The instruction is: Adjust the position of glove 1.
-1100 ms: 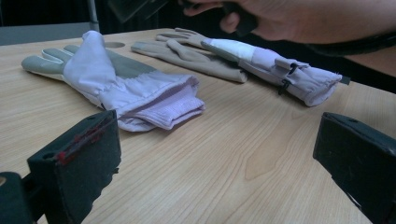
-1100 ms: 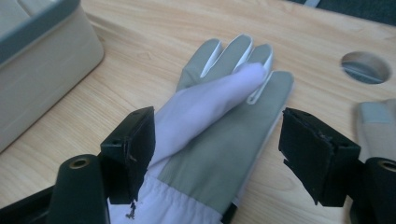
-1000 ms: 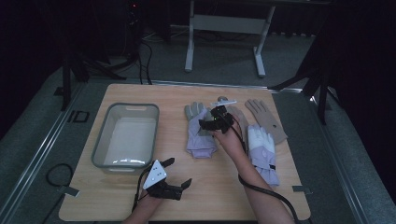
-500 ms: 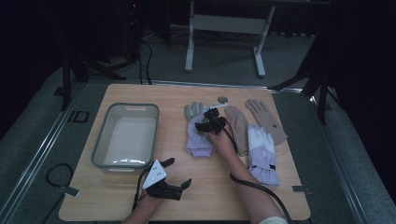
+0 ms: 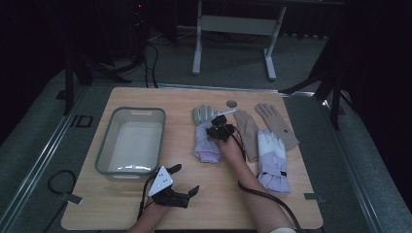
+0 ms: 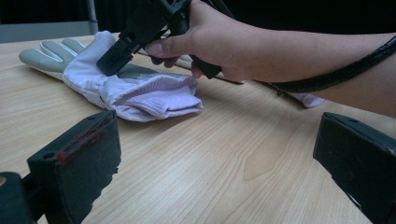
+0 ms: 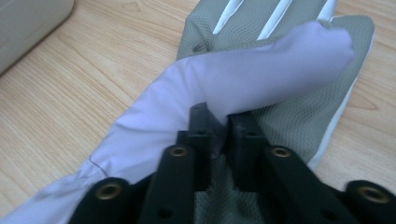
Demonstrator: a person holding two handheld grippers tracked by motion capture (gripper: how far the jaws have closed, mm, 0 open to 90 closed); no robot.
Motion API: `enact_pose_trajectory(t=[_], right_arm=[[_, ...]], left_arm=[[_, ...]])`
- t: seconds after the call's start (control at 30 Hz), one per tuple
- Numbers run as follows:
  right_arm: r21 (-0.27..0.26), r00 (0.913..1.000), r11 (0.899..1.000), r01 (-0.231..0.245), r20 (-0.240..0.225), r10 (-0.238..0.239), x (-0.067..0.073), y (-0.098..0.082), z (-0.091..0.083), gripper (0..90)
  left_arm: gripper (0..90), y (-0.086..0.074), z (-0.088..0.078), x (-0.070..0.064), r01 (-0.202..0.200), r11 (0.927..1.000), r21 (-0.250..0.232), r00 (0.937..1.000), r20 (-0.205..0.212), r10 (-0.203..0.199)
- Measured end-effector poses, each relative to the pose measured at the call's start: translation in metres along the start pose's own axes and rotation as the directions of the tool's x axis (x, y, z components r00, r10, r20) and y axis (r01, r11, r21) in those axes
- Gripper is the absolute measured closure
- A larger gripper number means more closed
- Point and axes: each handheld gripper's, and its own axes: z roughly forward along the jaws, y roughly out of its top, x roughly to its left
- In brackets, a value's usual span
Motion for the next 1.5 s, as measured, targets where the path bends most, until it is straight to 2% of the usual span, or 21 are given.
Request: enact_pose_trajectory(t=[0.13, 0.27, 0.4, 0.5, 0.53, 0.57, 0.6, 0.67, 0.7, 0.73, 0.8, 0.87, 0.97, 1.0, 1.03, 1.1, 1.17, 1.5], right_arm=[[-0.011, 0.9998, 1.0, -0.02, -0.01, 0.02, -0.001, 0.0, -0.005, 85.0], [-0.031, 0.9998, 0.999, -0.02, 0.005, 0.02, -0.003, 0.003, -0.023, 86.2], [-0.059, 0.9999, 0.998, -0.005, 0.014, 0.006, -0.004, 0.007, -0.049, 86.2], [-0.102, 0.9997, 0.995, -0.009, 0.021, 0.011, -0.002, 0.009, -0.073, 86.2], [-0.102, 0.9997, 0.995, -0.009, 0.021, 0.011, -0.002, 0.009, -0.073, 86.2], [-0.12, 0.9996, 0.993, -0.006, 0.027, 0.009, 0.001, 0.007, -0.089, 86.2], [-0.12, 0.9996, 0.993, -0.006, 0.027, 0.009, 0.001, 0.007, -0.089, 86.2], [-0.132, 0.9989, 0.991, -0.006, 0.045, 0.012, 0.007, 0.002, -0.11, 86.2], [-0.132, 0.9989, 0.991, -0.006, 0.045, 0.012, 0.007, 0.002, -0.11, 86.2], [-0.13, 0.9985, 0.991, -0.02, 0.049, 0.026, 0.01, -0.005, -0.121, 86.2], [-0.115, 0.9977, 0.993, -0.009, 0.065, 0.016, 0.015, -0.014, -0.127, 86.1], [-0.108, 0.9979, 0.994, -0.01, 0.063, 0.017, 0.017, -0.019, -0.129, 86.1], [-0.083, 0.9974, 0.997, -0.01, 0.07, 0.016, 0.024, -0.039, -0.13, 86.1], [-0.079, 0.997, 0.997, -0.023, 0.072, 0.028, 0.025, -0.044, -0.128, 86.1], [-0.071, 0.9973, 0.997, -0.016, 0.071, 0.021, 0.025, -0.048, -0.125, 86.0], [-0.056, 0.9981, 0.998, -0.03, 0.053, 0.033, 0.025, -0.055, -0.118, 86.0], [-0.046, 0.9974, 0.999, -0.026, 0.066, 0.029, 0.024, -0.058, -0.11, 85.8], [0.028, 0.9974, 0.999, -0.024, 0.069, 0.022, 0.014, -0.059, -0.076, 85.1]], left_arm=[[1.1, 0.0, 0.0, 0.0, -0.001, 1.0, -0.001, 1.0, 0.0, 0.001], [1.1, 0.0, 0.0, 0.0, -0.002, 1.0, 0.0, 1.0, 0.0, 0.002], [1.1, 0.0, 0.0, 0.0, -0.003, 1.0, 0.0, 1.0, -0.002, 0.003], [1.1, 0.0, 0.0, -0.001, -0.004, 1.0, 0.002, 1.0, -0.003, 0.004], [1.1, 0.0, 0.0, -0.001, -0.004, 1.0, 0.002, 1.0, -0.003, 0.004], [1.0, 0.0, 0.0, -0.001, -0.011, 0.9999, 0.004, 0.9999, -0.005, 0.011], [1.1, 0.0, 0.0, -0.001, -0.011, 0.9999, 0.004, 0.9999, -0.005, 0.011], [1.1, 0.0, 0.0, -0.001, -0.013, 0.9999, 0.001, 0.9999, -0.005, 0.013], [1.1, 0.0, 0.0, -0.002, -0.013, 0.9999, 0.0, 0.9999, -0.005, 0.013], [1.1, 0.0, 0.0, -0.002, -0.017, 0.9999, -0.001, 0.9998, -0.008, 0.017], [1.1, 0.0, 0.0, -0.002, -0.019, 0.9998, -0.001, 0.9998, -0.008, 0.019], [1.1, 0.0, 0.0, -0.003, -0.023, 0.9997, 0.0, 0.9997, -0.009, 0.023], [1.0, 0.0, 0.0, -0.003, -0.032, 0.9995, 0.001, 0.9995, -0.009, 0.032], [1.1, 0.0, 0.0, -0.003, -0.031, 0.9995, 0.0, 0.9995, -0.009, 0.031], [1.1, 0.0, 0.0, -0.003, -0.033, 0.9995, 0.0, 0.9994, -0.009, 0.033], [1.0, 0.0, 0.0, -0.003, -0.034, 0.9994, 0.002, 0.9994, -0.009, 0.034], [1.0, 0.0, 0.0, -0.004, -0.037, 0.9993, 0.002, 0.9993, -0.009, 0.037], [1.1, 0.0, 0.0, -0.004, -0.04, 0.9992, 0.002, 0.9992, -0.007, 0.04]])
